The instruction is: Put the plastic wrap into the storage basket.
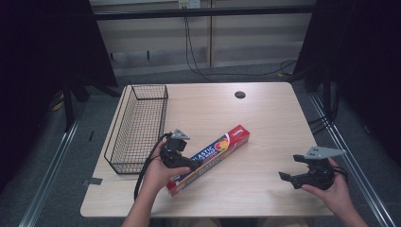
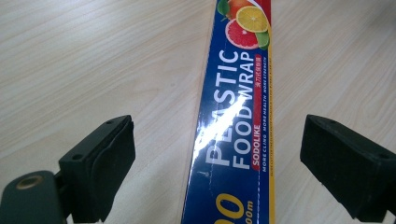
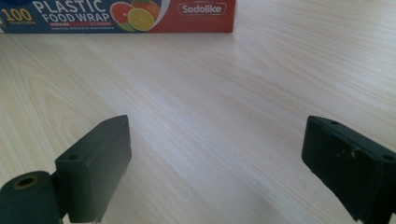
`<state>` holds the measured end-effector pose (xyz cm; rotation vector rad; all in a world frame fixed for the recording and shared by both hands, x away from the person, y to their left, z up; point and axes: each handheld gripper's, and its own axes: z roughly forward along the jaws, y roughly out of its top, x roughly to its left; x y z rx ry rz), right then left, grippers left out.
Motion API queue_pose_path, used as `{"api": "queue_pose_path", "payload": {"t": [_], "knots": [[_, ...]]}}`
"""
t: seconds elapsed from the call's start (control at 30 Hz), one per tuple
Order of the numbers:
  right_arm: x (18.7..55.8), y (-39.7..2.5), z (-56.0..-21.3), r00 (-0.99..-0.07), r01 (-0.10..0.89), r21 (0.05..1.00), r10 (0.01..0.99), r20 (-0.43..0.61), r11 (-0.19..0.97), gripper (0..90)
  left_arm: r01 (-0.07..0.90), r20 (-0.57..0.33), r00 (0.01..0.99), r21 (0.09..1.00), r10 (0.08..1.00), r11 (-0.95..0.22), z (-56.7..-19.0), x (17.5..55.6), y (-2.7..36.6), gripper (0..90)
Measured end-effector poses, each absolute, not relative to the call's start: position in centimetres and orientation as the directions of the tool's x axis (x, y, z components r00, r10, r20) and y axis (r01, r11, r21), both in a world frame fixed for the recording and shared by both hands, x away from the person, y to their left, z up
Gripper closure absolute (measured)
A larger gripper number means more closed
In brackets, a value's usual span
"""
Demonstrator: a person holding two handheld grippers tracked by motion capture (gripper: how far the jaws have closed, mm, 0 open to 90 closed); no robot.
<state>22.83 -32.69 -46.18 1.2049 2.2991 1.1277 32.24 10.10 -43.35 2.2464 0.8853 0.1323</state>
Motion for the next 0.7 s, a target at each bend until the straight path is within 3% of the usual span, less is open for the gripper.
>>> {"api": "queue_pose_path", "payload": {"t": [0.7], "knots": [[22.5,-33.3,-46.0,-0.58,0.554,0.771,0.81,0.087,0.314,8.2,0.53,-0.148,0.805,0.614,0.575,-0.585,-43.8,33.6,6.3,10.3]]}}
